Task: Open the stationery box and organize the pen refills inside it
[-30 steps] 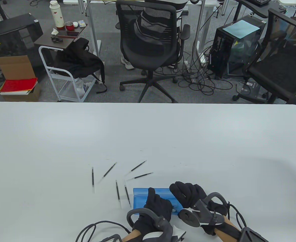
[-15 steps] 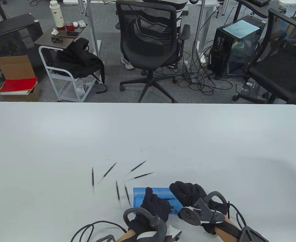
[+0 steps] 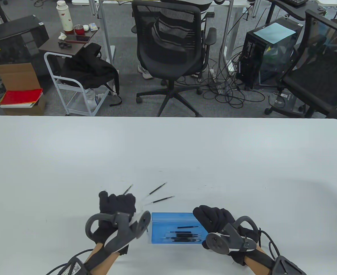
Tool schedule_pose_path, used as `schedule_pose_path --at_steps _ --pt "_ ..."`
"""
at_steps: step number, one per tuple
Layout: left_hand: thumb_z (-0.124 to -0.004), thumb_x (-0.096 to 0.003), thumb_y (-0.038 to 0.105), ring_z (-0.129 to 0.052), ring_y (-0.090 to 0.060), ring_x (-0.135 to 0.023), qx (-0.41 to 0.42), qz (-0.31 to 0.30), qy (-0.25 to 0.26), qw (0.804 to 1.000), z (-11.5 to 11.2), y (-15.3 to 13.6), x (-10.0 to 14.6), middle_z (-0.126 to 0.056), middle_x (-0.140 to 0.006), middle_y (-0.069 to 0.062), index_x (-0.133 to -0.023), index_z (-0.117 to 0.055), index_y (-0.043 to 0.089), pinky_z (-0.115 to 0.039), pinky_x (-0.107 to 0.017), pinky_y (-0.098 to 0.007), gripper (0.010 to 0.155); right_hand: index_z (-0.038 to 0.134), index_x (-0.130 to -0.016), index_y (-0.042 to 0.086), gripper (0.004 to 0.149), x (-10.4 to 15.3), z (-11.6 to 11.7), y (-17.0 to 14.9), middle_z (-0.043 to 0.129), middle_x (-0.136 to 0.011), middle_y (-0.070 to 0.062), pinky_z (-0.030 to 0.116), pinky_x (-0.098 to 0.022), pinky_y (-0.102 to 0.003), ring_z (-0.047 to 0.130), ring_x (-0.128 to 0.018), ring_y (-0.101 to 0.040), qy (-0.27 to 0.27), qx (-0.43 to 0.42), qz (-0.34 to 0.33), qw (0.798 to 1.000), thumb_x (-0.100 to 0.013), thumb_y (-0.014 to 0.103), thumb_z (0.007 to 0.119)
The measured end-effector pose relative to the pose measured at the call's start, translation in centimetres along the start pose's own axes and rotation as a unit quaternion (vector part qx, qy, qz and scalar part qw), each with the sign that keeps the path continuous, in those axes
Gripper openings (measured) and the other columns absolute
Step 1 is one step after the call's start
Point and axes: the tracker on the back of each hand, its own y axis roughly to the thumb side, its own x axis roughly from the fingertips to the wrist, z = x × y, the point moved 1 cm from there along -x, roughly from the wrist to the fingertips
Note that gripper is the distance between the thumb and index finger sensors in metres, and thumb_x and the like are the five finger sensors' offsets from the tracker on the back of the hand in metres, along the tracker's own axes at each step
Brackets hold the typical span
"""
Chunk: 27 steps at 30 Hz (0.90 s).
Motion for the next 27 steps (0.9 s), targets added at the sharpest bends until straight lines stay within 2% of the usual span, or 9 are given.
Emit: schedule_pose_path --at_steps 5,11,17,27 --pt "-0.092 -0.0463 0.035 -0.104 -0.033 -0.074 0.028 0.06 -0.087 0.994 -4.2 -3.3 -2.0 -0.098 -0.085 -0.006 -0.093 -0.083 0.013 -0.065 -0.072 -0.064 0.052 -0.004 -0.111 0.019 0.113 0.0 0.0 0.0 0.022 -0.122 -0.014 0.06 -0.079 -0.06 0.064 -0.106 -0.042 0.0 -0.001 0.0 1.0 -0.041 0.06 0.075" --pt "-0.094 -0.0445 0.037 -0.104 -0.032 -0.074 0.044 0.089 -0.155 0.983 -8.0 -3.8 -3.2 -0.099 -0.084 -0.007 -0.092 -0.084 0.012 -0.066 -0.072 -0.063 0.054 -0.005 -0.11 0.019 0.114 -0.1 0.0 -0.1 0.022 -0.122 -0.014 0.06 -0.079 -0.06 0.064 -0.106 -0.042 0.0 -0.002 0.0 1.0 -0.041 0.06 0.075" --pt "-0.095 -0.0438 0.039 -0.105 -0.031 -0.073 0.065 0.093 -0.189 0.975 -9.8 -3.3 -3.6 -0.1 -0.083 -0.007 -0.092 -0.085 0.012 -0.066 -0.071 -0.063 0.056 -0.005 -0.11 0.019 0.113 -0.1 0.1 0.0 0.022 -0.122 -0.015 0.06 -0.079 -0.06 0.064 -0.106 -0.042 0.0 -0.001 -0.001 1.0 -0.041 0.06 0.075" --pt "-0.095 -0.0437 0.038 -0.105 -0.03 -0.071 0.05 0.114 -0.194 0.973 -10.9 -3.4 -3.7 -0.1 -0.082 -0.006 -0.09 -0.085 0.011 -0.066 -0.071 -0.063 0.055 -0.005 -0.11 0.019 0.113 -0.1 0.1 0.1 0.022 -0.122 -0.015 0.06 -0.079 -0.06 0.064 -0.106 -0.042 0.0 0.002 -0.001 1.0 -0.042 0.06 0.075"
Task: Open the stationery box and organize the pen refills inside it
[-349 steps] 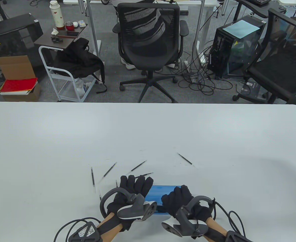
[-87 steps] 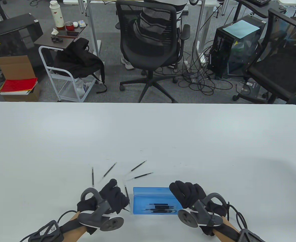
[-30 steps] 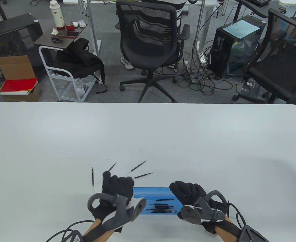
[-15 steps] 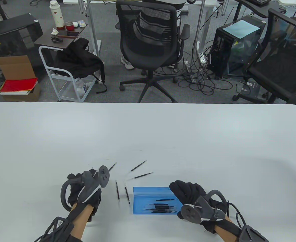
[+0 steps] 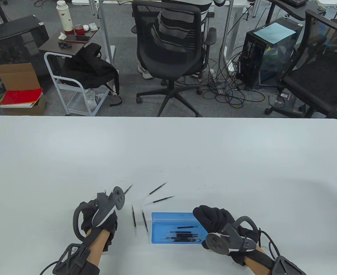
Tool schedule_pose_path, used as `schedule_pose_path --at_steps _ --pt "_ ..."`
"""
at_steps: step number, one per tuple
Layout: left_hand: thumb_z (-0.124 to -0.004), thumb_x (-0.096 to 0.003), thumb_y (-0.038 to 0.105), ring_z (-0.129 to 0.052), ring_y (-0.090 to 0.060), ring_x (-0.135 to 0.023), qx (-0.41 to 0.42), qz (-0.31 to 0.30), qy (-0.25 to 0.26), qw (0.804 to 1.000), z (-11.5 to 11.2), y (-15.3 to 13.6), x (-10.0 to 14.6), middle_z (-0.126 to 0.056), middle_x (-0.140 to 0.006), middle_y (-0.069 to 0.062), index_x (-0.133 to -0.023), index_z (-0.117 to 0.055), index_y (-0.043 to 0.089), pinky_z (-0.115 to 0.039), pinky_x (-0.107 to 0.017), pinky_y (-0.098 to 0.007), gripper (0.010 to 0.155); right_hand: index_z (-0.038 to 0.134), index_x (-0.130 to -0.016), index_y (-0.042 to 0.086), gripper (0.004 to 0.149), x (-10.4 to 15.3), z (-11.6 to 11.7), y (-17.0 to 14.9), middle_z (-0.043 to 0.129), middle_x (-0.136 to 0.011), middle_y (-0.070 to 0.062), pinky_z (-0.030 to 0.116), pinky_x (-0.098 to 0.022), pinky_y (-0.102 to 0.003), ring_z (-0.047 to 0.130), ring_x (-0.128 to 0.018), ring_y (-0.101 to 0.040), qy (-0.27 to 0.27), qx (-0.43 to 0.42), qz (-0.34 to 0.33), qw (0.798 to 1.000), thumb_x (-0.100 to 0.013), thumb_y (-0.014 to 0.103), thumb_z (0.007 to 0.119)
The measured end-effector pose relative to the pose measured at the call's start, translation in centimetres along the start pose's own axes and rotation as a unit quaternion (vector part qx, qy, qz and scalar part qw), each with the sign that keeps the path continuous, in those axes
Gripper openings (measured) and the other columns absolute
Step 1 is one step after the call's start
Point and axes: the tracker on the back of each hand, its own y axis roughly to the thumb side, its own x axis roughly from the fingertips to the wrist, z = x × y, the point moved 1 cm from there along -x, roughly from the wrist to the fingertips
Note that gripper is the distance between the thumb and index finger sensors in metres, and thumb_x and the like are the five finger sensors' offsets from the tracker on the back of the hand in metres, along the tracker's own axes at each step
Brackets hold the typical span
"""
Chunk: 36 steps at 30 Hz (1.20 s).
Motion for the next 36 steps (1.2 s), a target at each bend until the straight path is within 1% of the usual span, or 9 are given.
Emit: schedule_pose_path --at_steps 10,19,25,26,27,29,36 --pt "-0.096 -0.0434 0.035 -0.106 -0.029 -0.068 0.012 0.021 -0.001 1.0 -0.5 -0.4 -0.4 -0.101 -0.079 -0.005 -0.088 -0.086 0.011 -0.067 -0.071 -0.062 0.051 -0.004 -0.11 0.018 0.113 0.0 0.0 0.1 0.022 -0.122 -0.015 0.06 -0.078 -0.06 0.064 -0.106 -0.042 0.0 0.002 0.0 1.0 -0.042 0.059 0.075" --pt "-0.096 -0.0431 0.032 -0.107 -0.028 -0.064 0.015 0.044 0.0 0.999 -0.4 -0.5 -0.6 -0.103 -0.075 -0.005 -0.085 -0.088 0.011 -0.068 -0.07 -0.062 0.048 -0.004 -0.11 0.018 0.113 0.0 0.1 0.1 0.023 -0.122 -0.015 0.06 -0.078 -0.06 0.065 -0.105 -0.042 0.0 0.004 0.0 1.0 -0.042 0.059 0.075" --pt "-0.097 -0.0419 0.032 -0.108 -0.028 -0.062 0.016 0.059 0.001 0.998 -0.3 -0.4 -0.7 -0.103 -0.073 -0.004 -0.084 -0.089 0.01 -0.068 -0.07 -0.063 0.048 -0.004 -0.11 0.018 0.113 0.0 0.1 0.2 0.023 -0.122 -0.015 0.06 -0.078 -0.06 0.064 -0.106 -0.042 0.0 0.005 0.0 1.0 -0.042 0.059 0.075" --pt "-0.097 -0.0416 0.032 -0.108 -0.028 -0.062 0.016 0.062 0.001 0.998 -0.3 -0.4 -0.7 -0.103 -0.073 -0.006 -0.084 -0.088 0.01 -0.069 -0.07 -0.063 0.049 -0.004 -0.11 0.018 0.113 0.0 0.1 0.2 0.023 -0.122 -0.015 0.06 -0.078 -0.06 0.064 -0.106 -0.042 0.0 0.005 0.0 1.0 -0.042 0.059 0.075" --pt "-0.097 -0.0413 0.032 -0.108 -0.028 -0.062 0.017 0.063 0.001 0.998 -0.3 -0.4 -0.7 -0.103 -0.073 -0.006 -0.084 -0.088 0.009 -0.069 -0.07 -0.063 0.049 -0.004 -0.11 0.018 0.113 0.0 0.1 0.2 0.023 -0.122 -0.016 0.06 -0.078 -0.06 0.064 -0.106 -0.042 0.0 0.006 0.0 1.0 -0.042 0.059 0.075" --pt "-0.097 -0.0403 0.032 -0.108 -0.029 -0.061 0.019 0.066 0.009 0.998 -0.3 -0.5 -0.7 -0.104 -0.072 -0.005 -0.084 -0.089 0.009 -0.069 -0.069 -0.063 0.05 -0.004 -0.11 0.018 0.113 0.0 0.1 0.2 0.023 -0.122 -0.016 0.06 -0.078 -0.06 0.065 -0.106 -0.042 0.0 0.006 0.0 1.0 -0.042 0.059 0.075" --pt "-0.098 -0.0391 0.032 -0.109 -0.029 -0.06 0.035 0.061 0.017 0.997 -0.2 -1.0 -0.4 -0.104 -0.071 -0.005 -0.083 -0.089 0.008 -0.07 -0.069 -0.063 0.051 -0.004 -0.11 0.018 0.113 0.0 0.1 0.2 0.023 -0.122 -0.015 0.06 -0.078 -0.06 0.065 -0.105 -0.042 0.0 0.006 0.0 1.0 -0.042 0.059 0.075"
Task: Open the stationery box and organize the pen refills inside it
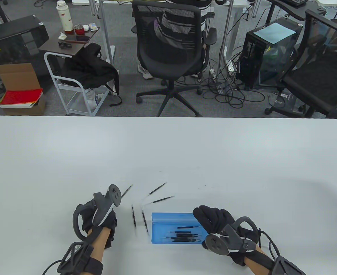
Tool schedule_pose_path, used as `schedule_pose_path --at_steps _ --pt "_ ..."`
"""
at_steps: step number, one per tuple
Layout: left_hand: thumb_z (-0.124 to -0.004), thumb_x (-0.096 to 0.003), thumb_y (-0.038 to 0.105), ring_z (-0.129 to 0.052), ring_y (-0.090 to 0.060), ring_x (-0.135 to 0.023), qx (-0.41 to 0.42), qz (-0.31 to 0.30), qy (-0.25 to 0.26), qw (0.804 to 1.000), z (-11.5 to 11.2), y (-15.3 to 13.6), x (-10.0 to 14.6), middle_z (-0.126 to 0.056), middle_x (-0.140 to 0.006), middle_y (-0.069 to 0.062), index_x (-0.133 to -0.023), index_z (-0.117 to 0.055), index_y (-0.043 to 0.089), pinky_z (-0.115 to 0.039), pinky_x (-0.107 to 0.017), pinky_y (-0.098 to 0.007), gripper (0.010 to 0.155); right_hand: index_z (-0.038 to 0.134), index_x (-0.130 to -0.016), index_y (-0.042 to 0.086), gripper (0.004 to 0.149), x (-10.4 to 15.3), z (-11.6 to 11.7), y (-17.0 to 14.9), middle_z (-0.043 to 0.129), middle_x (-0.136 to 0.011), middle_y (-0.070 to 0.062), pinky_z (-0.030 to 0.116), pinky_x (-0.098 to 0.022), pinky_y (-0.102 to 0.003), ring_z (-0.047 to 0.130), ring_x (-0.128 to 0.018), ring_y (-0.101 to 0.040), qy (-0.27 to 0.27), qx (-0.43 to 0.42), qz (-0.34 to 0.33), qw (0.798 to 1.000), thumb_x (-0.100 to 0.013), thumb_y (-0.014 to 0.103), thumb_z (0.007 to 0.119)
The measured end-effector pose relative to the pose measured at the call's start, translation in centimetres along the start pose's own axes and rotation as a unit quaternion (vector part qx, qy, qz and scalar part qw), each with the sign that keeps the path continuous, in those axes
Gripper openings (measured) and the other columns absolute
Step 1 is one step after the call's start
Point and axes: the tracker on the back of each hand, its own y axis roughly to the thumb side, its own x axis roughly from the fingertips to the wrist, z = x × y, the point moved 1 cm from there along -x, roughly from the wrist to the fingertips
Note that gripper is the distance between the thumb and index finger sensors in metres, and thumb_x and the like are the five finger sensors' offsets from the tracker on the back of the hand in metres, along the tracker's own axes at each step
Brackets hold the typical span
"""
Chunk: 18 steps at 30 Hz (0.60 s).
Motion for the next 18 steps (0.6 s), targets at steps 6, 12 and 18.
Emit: schedule_pose_path --at_steps 6,12,18 --pt "-0.098 -0.0389 0.031 -0.109 -0.029 -0.06 0.013 -0.033 0.028 0.999 1.6 -1.1 1.2 -0.104 -0.071 -0.006 -0.084 -0.088 0.008 -0.069 -0.069 -0.064 0.051 -0.004 -0.11 0.018 0.113 0.0 0.0 0.0 0.023 -0.122 -0.015 0.06 -0.078 -0.06 0.064 -0.106 -0.042 0.0 0.0 0.0 1.0 -0.042 0.059 0.075" --pt "-0.098 -0.039 0.032 -0.109 -0.028 -0.061 0.063 -0.116 0.089 0.987 4.9 -1.5 4.1 -0.104 -0.071 -0.005 -0.084 -0.088 0.009 -0.068 -0.07 -0.064 0.052 -0.005 -0.11 0.018 0.113 0.0 0.1 0.0 0.023 -0.122 -0.015 0.06 -0.078 -0.06 0.064 -0.106 -0.042 0.001 -0.002 0.001 1.0 -0.042 0.059 0.075" --pt "-0.098 -0.0392 0.032 -0.109 -0.027 -0.062 0.071 -0.274 0.151 0.947 8.0 0.8 9.2 -0.104 -0.072 -0.003 -0.085 -0.088 0.011 -0.068 -0.071 -0.064 0.051 -0.005 -0.11 0.018 0.113 0.0 0.1 -0.1 0.023 -0.122 -0.015 0.06 -0.078 -0.06 0.064 -0.106 -0.042 0.001 -0.002 0.001 1.0 -0.042 0.059 0.075"
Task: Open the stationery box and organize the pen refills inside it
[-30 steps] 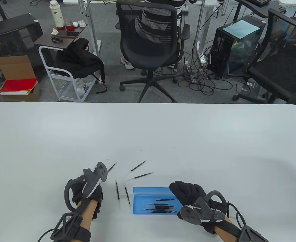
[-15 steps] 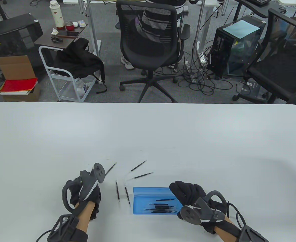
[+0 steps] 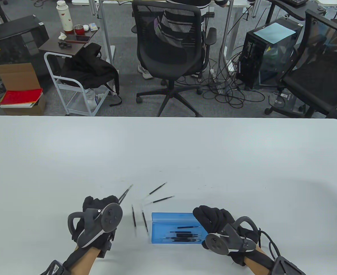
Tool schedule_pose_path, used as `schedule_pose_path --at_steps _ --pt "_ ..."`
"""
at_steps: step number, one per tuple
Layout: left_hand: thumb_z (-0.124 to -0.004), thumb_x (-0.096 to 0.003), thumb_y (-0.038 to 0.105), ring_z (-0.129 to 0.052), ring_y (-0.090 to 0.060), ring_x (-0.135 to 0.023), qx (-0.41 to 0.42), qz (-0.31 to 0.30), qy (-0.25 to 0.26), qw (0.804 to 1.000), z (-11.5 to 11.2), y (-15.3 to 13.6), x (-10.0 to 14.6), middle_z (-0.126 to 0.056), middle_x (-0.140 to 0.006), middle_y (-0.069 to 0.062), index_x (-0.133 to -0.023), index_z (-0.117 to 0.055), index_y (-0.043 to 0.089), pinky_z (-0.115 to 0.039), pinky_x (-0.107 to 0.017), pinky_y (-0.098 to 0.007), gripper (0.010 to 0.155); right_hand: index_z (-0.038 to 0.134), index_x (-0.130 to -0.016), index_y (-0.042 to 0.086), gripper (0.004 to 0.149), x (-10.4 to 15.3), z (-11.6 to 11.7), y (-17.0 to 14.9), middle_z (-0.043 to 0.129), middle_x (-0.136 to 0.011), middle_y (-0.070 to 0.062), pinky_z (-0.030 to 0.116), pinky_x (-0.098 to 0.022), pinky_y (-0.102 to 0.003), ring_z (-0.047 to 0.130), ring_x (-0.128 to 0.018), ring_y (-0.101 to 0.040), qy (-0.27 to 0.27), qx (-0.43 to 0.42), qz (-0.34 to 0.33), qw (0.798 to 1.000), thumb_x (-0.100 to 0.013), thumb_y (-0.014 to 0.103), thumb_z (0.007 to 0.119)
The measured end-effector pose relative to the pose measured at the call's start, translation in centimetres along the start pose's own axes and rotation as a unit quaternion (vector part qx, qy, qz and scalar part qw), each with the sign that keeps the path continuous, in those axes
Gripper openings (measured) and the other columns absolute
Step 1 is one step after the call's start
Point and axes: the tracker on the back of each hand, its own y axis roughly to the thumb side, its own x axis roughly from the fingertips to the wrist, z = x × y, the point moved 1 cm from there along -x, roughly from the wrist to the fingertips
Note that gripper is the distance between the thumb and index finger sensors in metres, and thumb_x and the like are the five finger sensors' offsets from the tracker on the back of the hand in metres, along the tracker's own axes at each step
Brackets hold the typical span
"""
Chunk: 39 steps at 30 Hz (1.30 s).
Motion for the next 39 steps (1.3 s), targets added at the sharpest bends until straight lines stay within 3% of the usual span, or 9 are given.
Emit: schedule_pose_path --at_steps 6,12,16,26,39 --pt "-0.097 -0.0394 0.033 -0.109 -0.026 -0.063 -0.027 -0.156 -0.006 0.987 0.3 6.3 1.4 -0.104 -0.073 -0.002 -0.086 -0.087 0.012 -0.068 -0.072 -0.064 0.052 -0.005 -0.11 0.018 0.113 0.0 0.0 0.0 0.023 -0.122 -0.015 0.06 -0.078 -0.06 0.064 -0.106 -0.042 0.0 0.0 0.0 1.0 -0.042 0.059 0.075" --pt "-0.097 -0.0394 0.033 -0.109 -0.025 -0.065 -0.108 -0.286 -0.033 0.952 -2.4 13.1 2.5 -0.104 -0.074 -0.001 -0.086 -0.087 0.014 -0.067 -0.074 -0.063 0.051 -0.005 -0.11 0.018 0.113 0.0 0.0 0.0 0.023 -0.122 -0.015 0.06 -0.078 -0.06 0.064 -0.106 -0.042 0.001 -0.001 0.0 1.0 -0.042 0.06 0.075" --pt "-0.096 -0.0396 0.033 -0.109 -0.025 -0.066 -0.166 -0.328 -0.049 0.929 -4.6 15.8 2.6 -0.103 -0.075 -0.001 -0.087 -0.086 0.013 -0.068 -0.074 -0.062 0.052 -0.005 -0.11 0.018 0.113 0.0 0.0 0.0 0.023 -0.122 -0.015 0.06 -0.078 -0.06 0.064 -0.106 -0.042 0.001 0.0 0.0 1.0 -0.042 0.059 0.075" --pt "-0.094 -0.0422 0.031 -0.107 -0.026 -0.069 -0.226 -0.359 -0.059 0.904 -7.3 18.0 2.7 -0.103 -0.078 -0.002 -0.09 -0.086 0.014 -0.066 -0.074 -0.063 0.051 -0.004 -0.11 0.018 0.113 0.0 0.0 0.0 0.023 -0.122 -0.015 0.06 -0.078 -0.06 0.064 -0.106 -0.042 0.001 0.001 -0.001 1.0 -0.042 0.059 0.075" --pt "-0.091 -0.0455 0.032 -0.103 -0.024 -0.076 -0.296 -0.356 -0.012 0.886 -8.7 18.5 3.6 -0.098 -0.084 0.002 -0.094 -0.081 0.02 -0.065 -0.076 -0.061 0.051 -0.004 -0.11 0.018 0.112 0.0 0.1 0.0 0.023 -0.122 -0.015 0.06 -0.078 -0.06 0.064 -0.106 -0.042 0.001 0.003 -0.001 1.0 -0.042 0.059 0.075"
